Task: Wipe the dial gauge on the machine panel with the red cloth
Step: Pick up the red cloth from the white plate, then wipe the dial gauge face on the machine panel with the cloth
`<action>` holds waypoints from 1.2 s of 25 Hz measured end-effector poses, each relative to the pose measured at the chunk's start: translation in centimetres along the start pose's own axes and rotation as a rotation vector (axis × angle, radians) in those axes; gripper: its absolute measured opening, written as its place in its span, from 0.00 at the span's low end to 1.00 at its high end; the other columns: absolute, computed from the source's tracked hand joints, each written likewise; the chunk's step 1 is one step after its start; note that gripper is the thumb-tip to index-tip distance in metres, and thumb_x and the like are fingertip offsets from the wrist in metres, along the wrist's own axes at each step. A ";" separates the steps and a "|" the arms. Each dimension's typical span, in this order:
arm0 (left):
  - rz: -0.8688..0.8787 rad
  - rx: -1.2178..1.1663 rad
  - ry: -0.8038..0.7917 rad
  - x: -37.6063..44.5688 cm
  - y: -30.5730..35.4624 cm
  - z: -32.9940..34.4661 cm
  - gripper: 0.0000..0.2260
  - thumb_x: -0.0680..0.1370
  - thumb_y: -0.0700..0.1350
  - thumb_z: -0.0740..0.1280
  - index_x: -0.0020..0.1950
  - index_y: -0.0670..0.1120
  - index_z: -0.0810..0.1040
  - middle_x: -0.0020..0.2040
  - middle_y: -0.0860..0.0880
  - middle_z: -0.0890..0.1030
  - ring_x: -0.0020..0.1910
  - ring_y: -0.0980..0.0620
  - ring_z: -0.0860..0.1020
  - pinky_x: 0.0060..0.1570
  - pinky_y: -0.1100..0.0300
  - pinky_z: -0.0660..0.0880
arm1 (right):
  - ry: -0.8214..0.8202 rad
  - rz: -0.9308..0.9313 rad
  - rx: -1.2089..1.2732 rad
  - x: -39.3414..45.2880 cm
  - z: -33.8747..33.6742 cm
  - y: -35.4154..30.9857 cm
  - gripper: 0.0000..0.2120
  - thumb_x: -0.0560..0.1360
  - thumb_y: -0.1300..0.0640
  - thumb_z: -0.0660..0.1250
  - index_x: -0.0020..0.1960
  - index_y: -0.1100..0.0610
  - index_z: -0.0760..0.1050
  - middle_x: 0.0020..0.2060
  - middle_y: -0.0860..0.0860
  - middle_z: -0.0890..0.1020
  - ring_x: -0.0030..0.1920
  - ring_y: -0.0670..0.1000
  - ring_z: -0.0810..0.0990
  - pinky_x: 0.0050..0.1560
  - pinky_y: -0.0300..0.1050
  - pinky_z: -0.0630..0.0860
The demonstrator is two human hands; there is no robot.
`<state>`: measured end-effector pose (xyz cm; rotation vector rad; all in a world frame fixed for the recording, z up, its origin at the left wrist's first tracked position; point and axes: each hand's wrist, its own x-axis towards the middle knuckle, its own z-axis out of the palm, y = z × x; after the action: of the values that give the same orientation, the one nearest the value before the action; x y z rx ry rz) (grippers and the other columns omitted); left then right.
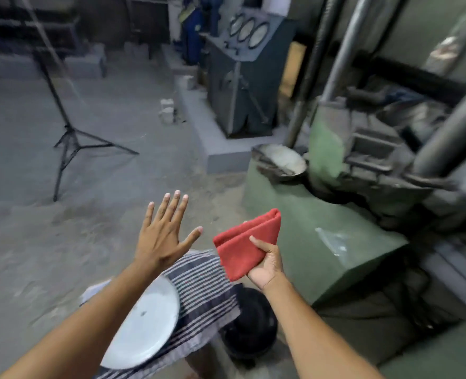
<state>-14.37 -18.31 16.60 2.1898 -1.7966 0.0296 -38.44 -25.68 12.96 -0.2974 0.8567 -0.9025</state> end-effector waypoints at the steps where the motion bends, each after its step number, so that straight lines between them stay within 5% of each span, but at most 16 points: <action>1: 0.053 -0.012 0.020 1.4 3.7 -1.3 0.45 0.78 0.76 0.41 0.89 0.52 0.49 0.89 0.51 0.47 0.88 0.50 0.44 0.86 0.45 0.39 | -0.010 -0.097 0.076 -1.9 -1.0 -3.7 0.18 0.71 0.63 0.70 0.60 0.57 0.86 0.54 0.59 0.88 0.50 0.61 0.88 0.55 0.58 0.85; 4: 0.230 -0.045 0.072 4.6 16.5 -5.1 0.46 0.78 0.75 0.41 0.87 0.49 0.61 0.89 0.48 0.52 0.88 0.49 0.46 0.86 0.45 0.39 | 0.005 -0.368 0.247 -9.3 -5.2 -15.3 0.19 0.77 0.51 0.70 0.66 0.54 0.83 0.60 0.52 0.88 0.57 0.54 0.88 0.56 0.55 0.84; 6: 0.350 -0.073 0.092 5.4 25.5 -7.4 0.45 0.78 0.75 0.41 0.83 0.49 0.70 0.88 0.47 0.56 0.88 0.49 0.48 0.86 0.44 0.40 | 0.040 -0.484 0.248 -15.2 -9.1 -22.4 0.19 0.74 0.47 0.74 0.61 0.54 0.86 0.56 0.50 0.89 0.54 0.51 0.89 0.54 0.53 0.85; 9: 0.546 -0.122 0.131 4.1 40.7 -10.5 0.41 0.79 0.74 0.45 0.74 0.50 0.80 0.87 0.46 0.61 0.88 0.47 0.51 0.86 0.43 0.42 | 0.087 -0.576 0.105 -25.6 -17.1 -32.0 0.17 0.68 0.61 0.76 0.56 0.54 0.87 0.49 0.55 0.90 0.47 0.56 0.90 0.56 0.56 0.84; 14: 0.807 -0.194 0.182 -2.7 63.7 -13.6 0.40 0.78 0.73 0.46 0.69 0.51 0.84 0.86 0.46 0.64 0.88 0.47 0.53 0.86 0.45 0.42 | 0.103 -0.749 -0.002 -42.8 -31.4 -42.3 0.37 0.63 0.77 0.66 0.67 0.52 0.82 0.53 0.55 0.87 0.53 0.58 0.84 0.79 0.64 0.67; 17: 0.931 -0.227 0.201 -7.8 75.4 -15.4 0.40 0.76 0.73 0.45 0.68 0.52 0.84 0.86 0.47 0.65 0.88 0.48 0.54 0.86 0.46 0.41 | -0.019 -0.906 0.036 -52.4 -39.0 -45.3 0.31 0.63 0.75 0.75 0.63 0.55 0.85 0.52 0.57 0.88 0.50 0.58 0.88 0.67 0.61 0.80; 19: 0.971 -0.228 0.210 -10.2 80.8 -16.4 0.39 0.76 0.72 0.45 0.67 0.53 0.85 0.85 0.47 0.68 0.87 0.48 0.57 0.86 0.47 0.42 | -0.051 -0.966 0.128 -56.6 -41.9 -46.3 0.35 0.51 0.65 0.90 0.57 0.58 0.88 0.53 0.58 0.89 0.51 0.56 0.89 0.59 0.55 0.83; 21: 1.007 -0.254 0.218 -12.3 85.1 -17.1 0.38 0.75 0.73 0.46 0.63 0.54 0.87 0.83 0.47 0.71 0.87 0.47 0.60 0.86 0.46 0.45 | -0.081 -0.974 0.209 -59.8 -43.9 -47.1 0.35 0.48 0.60 0.92 0.54 0.60 0.89 0.53 0.58 0.90 0.52 0.56 0.90 0.56 0.54 0.85; 23: 1.022 -0.274 0.215 -13.3 88.4 -17.5 0.35 0.76 0.73 0.48 0.59 0.55 0.88 0.82 0.48 0.72 0.86 0.48 0.61 0.86 0.45 0.47 | -0.051 -0.952 0.211 -62.1 -45.3 -48.3 0.32 0.56 0.63 0.89 0.59 0.60 0.87 0.54 0.58 0.89 0.53 0.57 0.89 0.54 0.55 0.85; 26: 1.048 -0.247 0.218 -13.5 92.4 -17.8 0.33 0.77 0.73 0.50 0.57 0.57 0.88 0.81 0.49 0.73 0.87 0.50 0.59 0.86 0.46 0.45 | 0.046 -0.934 0.129 -64.6 -47.8 -50.1 0.28 0.78 0.71 0.64 0.71 0.49 0.80 0.57 0.52 0.87 0.55 0.51 0.87 0.58 0.50 0.82; 28: 1.040 -0.280 0.214 -12.8 94.5 -17.6 0.33 0.77 0.73 0.49 0.56 0.57 0.89 0.80 0.49 0.74 0.86 0.49 0.60 0.86 0.46 0.44 | 0.051 -0.933 0.123 -65.9 -49.4 -51.2 0.30 0.74 0.72 0.61 0.65 0.45 0.86 0.59 0.48 0.88 0.55 0.49 0.88 0.59 0.49 0.83; 30: 1.038 -0.288 0.197 -12.0 96.1 -17.0 0.32 0.79 0.73 0.51 0.55 0.57 0.89 0.79 0.48 0.75 0.86 0.49 0.61 0.86 0.46 0.44 | 0.096 -0.979 0.139 -66.5 -50.5 -51.7 0.26 0.69 0.63 0.70 0.65 0.49 0.87 0.62 0.52 0.87 0.57 0.52 0.88 0.64 0.54 0.81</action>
<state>-106.26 -18.75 51.69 0.8569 -2.3987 0.1885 -127.57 1.00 44.31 -0.5728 0.7139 -1.8878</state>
